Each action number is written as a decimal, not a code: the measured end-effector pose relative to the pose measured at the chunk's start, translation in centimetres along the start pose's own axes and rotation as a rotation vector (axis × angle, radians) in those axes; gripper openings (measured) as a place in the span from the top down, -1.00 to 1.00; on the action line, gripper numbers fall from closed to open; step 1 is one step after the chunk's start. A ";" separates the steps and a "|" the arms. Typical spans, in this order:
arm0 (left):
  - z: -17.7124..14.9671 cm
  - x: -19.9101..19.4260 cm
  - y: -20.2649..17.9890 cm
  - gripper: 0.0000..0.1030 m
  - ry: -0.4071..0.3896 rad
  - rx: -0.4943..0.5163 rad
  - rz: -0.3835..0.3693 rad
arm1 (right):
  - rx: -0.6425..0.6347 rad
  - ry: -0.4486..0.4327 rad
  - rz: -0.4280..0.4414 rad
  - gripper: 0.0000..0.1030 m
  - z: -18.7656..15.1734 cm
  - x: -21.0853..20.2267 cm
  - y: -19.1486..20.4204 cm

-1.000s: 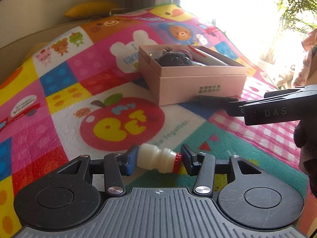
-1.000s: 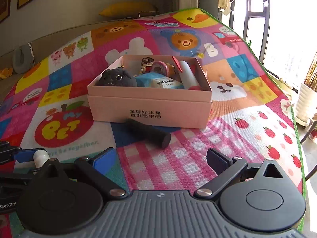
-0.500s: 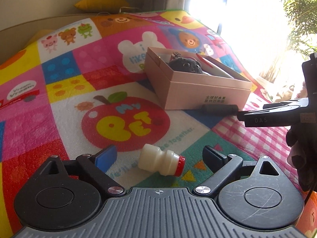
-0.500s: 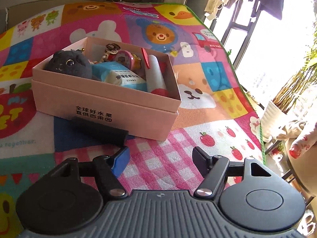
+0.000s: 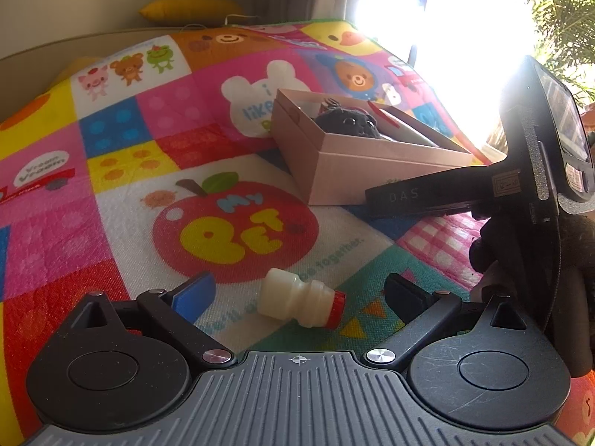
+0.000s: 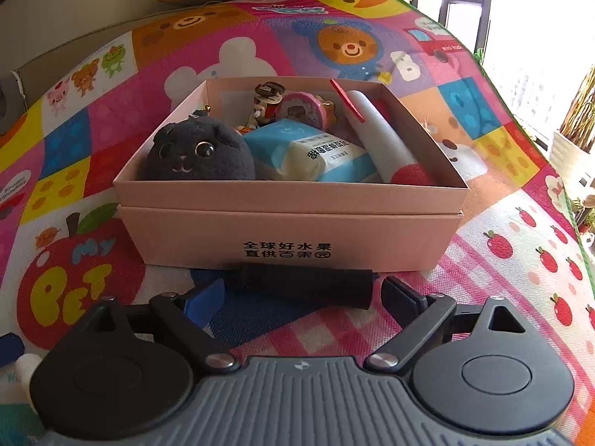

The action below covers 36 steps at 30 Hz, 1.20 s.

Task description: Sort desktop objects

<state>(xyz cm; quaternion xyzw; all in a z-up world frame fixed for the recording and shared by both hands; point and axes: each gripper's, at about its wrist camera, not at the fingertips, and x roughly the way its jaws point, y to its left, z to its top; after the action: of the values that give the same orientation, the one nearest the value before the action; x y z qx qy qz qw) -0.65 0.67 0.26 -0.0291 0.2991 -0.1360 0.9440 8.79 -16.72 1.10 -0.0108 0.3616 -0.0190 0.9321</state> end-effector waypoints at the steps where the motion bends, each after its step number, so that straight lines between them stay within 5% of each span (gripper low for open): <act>1: 0.0 0.0 0.0 -0.95 -0.001 -0.003 -0.002 | -0.003 -0.007 -0.004 -0.69 0.0 0.0 0.1; 2: 0.0 0.0 0.0 -0.95 -0.003 -0.007 -0.005 | -0.010 -0.015 0.001 -0.48 0.0 -0.2 0.2; 11: 0.0 -0.5 -0.1 -0.87 -0.019 0.015 -0.018 | -0.039 -0.027 0.028 -0.46 -1.5 -3.8 -2.1; 13: -0.2 -0.4 -0.6 -0.51 -0.003 0.055 -0.012 | -0.044 -0.028 0.031 -0.46 -2.2 -5.1 -3.0; 24: -0.6 -1.4 -2.3 0.07 0.047 0.213 0.040 | -0.102 -0.028 0.086 -0.46 -5.7 -10.6 -5.7; 30: -0.1 -3.6 -3.3 0.08 0.027 0.250 0.051 | -0.142 -0.051 0.147 -0.46 -6.6 -13.3 -5.5; 36: 2.6 -7.6 -6.1 0.08 -0.079 0.323 -0.003 | -0.179 -0.161 0.166 -0.46 -6.0 -17.7 -6.1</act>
<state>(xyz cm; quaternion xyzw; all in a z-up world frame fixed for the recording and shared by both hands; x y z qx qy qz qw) -6.60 -3.16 7.40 0.1173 0.2361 -0.1826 0.9472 -8.48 -22.05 8.82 -0.0655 0.2854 0.0916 0.9518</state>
